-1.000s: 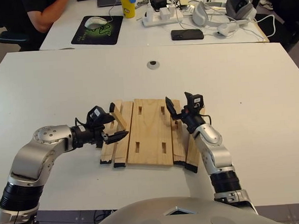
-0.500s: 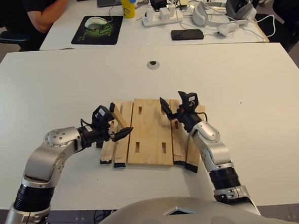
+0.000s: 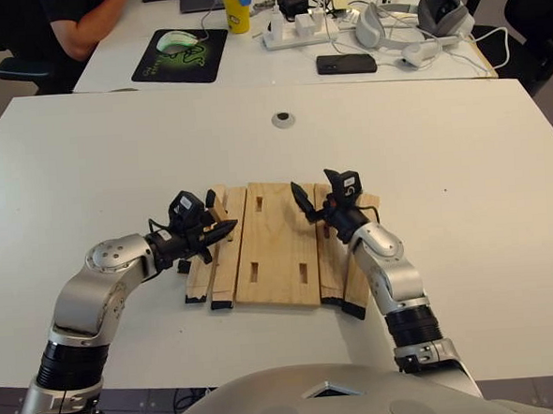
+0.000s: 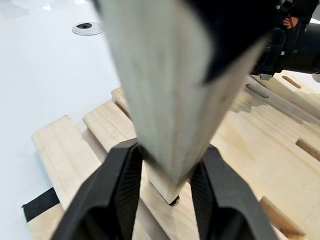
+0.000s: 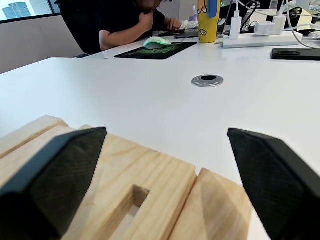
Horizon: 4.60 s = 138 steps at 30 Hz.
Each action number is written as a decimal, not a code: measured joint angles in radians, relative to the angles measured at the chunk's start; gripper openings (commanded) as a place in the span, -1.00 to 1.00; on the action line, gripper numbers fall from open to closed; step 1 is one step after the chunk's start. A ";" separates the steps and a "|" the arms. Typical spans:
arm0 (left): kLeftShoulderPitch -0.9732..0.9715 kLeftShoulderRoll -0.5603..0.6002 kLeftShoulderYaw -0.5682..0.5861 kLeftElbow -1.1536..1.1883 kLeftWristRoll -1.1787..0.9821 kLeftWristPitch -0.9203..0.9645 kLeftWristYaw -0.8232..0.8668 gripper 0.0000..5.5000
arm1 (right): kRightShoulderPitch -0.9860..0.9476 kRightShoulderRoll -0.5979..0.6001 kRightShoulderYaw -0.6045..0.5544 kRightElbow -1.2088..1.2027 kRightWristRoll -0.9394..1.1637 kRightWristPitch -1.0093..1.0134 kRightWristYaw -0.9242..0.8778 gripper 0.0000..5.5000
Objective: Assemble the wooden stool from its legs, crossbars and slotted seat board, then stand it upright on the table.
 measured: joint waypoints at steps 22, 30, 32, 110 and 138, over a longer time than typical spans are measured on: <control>-0.317 0.001 0.138 -0.071 -0.165 0.162 0.015 -0.61 | -0.023 0.083 -0.198 -0.053 0.307 0.150 -0.015 0.63; -0.366 -0.009 0.113 0.018 -0.154 0.020 -0.082 -0.85 | -0.087 0.000 -0.355 -0.224 0.914 0.622 -0.016 0.63; -0.388 -0.012 0.080 0.031 -0.145 -0.015 -0.119 -0.85 | -0.105 -0.019 -0.377 -0.240 1.061 0.713 -0.051 0.63; -0.295 -0.117 0.044 -0.153 -0.228 0.042 0.033 -0.85 | -0.033 0.049 -0.327 -0.217 1.219 0.650 -0.268 -0.61; -0.284 -0.110 0.005 -0.157 -0.184 0.003 0.026 0.08 | -0.034 0.044 -0.326 -0.203 1.218 0.662 -0.273 -0.62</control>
